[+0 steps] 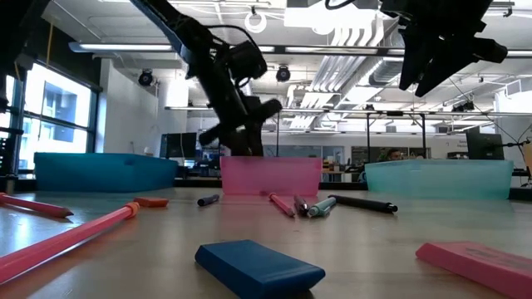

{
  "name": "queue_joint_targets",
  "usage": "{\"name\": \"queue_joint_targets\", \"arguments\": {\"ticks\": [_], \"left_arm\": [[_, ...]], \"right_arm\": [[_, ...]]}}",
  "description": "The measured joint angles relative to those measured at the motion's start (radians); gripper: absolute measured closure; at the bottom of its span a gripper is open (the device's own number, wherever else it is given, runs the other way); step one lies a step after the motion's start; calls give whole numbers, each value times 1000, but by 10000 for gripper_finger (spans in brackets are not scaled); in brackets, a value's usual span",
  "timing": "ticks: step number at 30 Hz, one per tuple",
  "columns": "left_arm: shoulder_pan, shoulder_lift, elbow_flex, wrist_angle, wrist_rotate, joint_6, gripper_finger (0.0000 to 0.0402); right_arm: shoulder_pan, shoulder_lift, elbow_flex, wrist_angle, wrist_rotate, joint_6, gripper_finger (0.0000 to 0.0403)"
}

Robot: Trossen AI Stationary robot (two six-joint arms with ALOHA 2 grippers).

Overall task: Sort crayons/erasers/pens/pencils in bins
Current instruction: Put the black pen into the orange bin

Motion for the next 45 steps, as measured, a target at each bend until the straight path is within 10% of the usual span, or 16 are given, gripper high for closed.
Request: {"name": "queue_joint_targets", "arguments": {"ticks": [15,26,45], "left_arm": [[-57,-308,49,-277,32,-1,296],[-324,-364,49,-446,-186,-200,302],[-464,-367,46,-743,-269,-406,312]], "right_arm": [[-79,0,0,229,-52,-462,264],[-172,0,0,514,-259,-829,264],[-177,138,198,389,-332,-934,264]]}}
